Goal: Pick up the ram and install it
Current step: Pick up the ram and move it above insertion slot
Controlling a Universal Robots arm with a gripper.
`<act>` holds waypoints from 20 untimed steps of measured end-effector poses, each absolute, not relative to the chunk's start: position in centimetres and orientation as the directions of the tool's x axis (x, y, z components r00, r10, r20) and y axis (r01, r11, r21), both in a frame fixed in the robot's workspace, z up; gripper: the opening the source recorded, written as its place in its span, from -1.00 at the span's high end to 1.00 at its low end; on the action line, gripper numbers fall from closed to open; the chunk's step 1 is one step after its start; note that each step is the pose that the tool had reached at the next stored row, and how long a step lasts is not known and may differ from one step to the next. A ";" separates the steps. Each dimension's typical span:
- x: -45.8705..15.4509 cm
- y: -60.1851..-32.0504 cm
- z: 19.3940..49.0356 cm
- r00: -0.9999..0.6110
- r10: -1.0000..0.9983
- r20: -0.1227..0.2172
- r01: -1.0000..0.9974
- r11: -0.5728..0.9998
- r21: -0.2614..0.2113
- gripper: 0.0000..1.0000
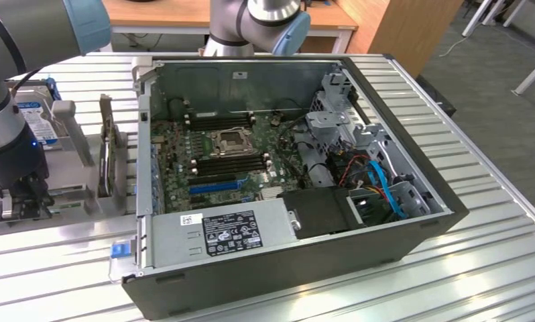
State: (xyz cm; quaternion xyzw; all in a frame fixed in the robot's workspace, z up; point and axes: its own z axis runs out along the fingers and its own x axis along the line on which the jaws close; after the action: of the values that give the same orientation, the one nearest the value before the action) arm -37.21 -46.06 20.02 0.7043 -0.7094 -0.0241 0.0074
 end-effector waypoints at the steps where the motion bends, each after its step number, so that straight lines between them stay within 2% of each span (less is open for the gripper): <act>1: -37.2 -46.1 20.0 -0.008 -1.000 -0.023 -0.999 0.007 0.045 0.41; 9: -37.2 -46.1 20.0 -0.008 -1.000 -0.023 -0.999 0.007 0.045 0.41; 10: -37.2 -46.1 20.0 -0.008 -1.000 -0.023 -0.999 0.007 0.045 0.44; 11: -37.2 -46.1 20.0 -0.008 -1.000 -0.024 -0.999 0.007 0.045 0.56; 12: -37.2 -46.1 20.0 -0.008 -1.000 -0.023 -0.999 0.007 0.045 0.56; 13: -37.2 -46.1 20.0 -0.008 -1.000 -0.023 -0.999 0.007 0.045 0.69; 20: -37.2 -46.1 20.0 -0.008 -1.000 -0.024 -0.999 0.007 0.045 0.69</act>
State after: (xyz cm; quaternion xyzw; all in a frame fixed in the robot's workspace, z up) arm -37.21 -46.06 20.02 0.7043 -0.7094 -0.0242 0.0073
